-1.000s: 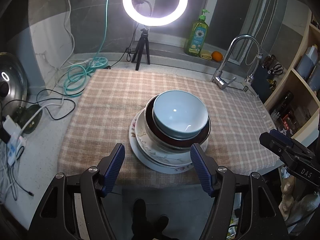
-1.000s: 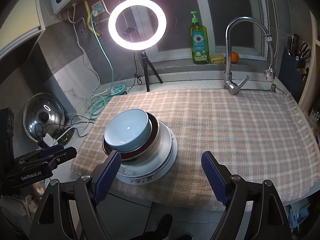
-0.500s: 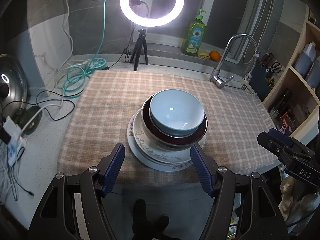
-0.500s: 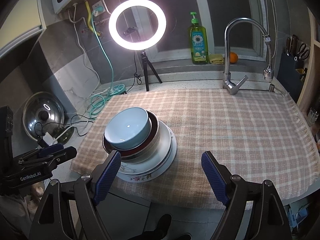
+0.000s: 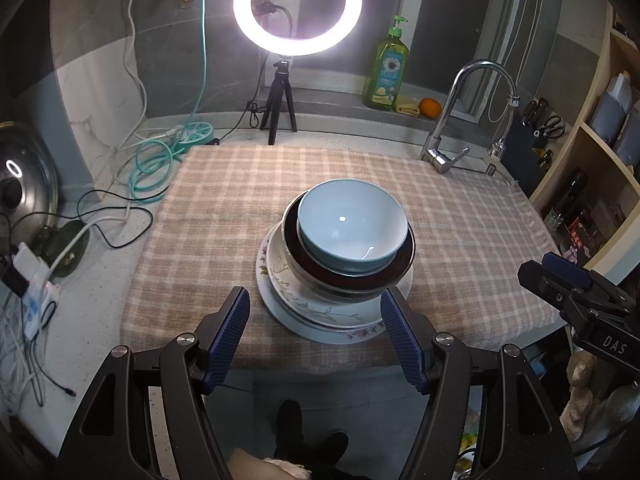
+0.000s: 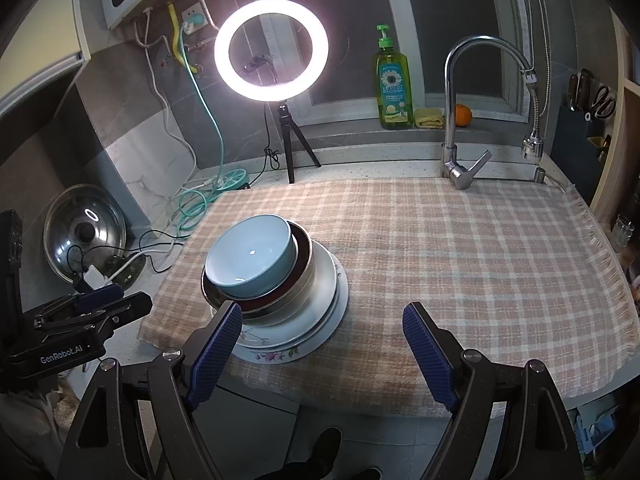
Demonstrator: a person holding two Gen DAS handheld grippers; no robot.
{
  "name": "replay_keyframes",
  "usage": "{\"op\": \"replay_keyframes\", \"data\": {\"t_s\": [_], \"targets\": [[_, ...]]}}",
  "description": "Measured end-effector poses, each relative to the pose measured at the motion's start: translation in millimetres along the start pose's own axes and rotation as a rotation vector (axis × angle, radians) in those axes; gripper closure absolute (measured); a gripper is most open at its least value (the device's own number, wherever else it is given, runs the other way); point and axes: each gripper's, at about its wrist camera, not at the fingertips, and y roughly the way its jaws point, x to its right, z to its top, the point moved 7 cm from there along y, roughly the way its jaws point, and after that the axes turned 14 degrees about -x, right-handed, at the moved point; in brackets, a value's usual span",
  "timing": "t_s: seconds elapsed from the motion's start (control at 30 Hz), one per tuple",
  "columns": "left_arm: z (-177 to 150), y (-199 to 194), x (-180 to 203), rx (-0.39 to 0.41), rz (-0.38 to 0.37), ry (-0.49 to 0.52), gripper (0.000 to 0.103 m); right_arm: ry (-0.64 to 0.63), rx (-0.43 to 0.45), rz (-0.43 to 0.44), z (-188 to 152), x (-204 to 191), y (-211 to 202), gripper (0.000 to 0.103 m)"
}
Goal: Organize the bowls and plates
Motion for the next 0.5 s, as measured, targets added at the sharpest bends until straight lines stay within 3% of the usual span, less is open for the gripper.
{"op": "replay_keyframes", "data": {"t_s": [0.5], "targets": [[4.8,3.5,-2.1,0.004,0.014,-0.010,0.035,-0.003,-0.009,-0.003,4.2,7.2,6.3,0.023]]}}
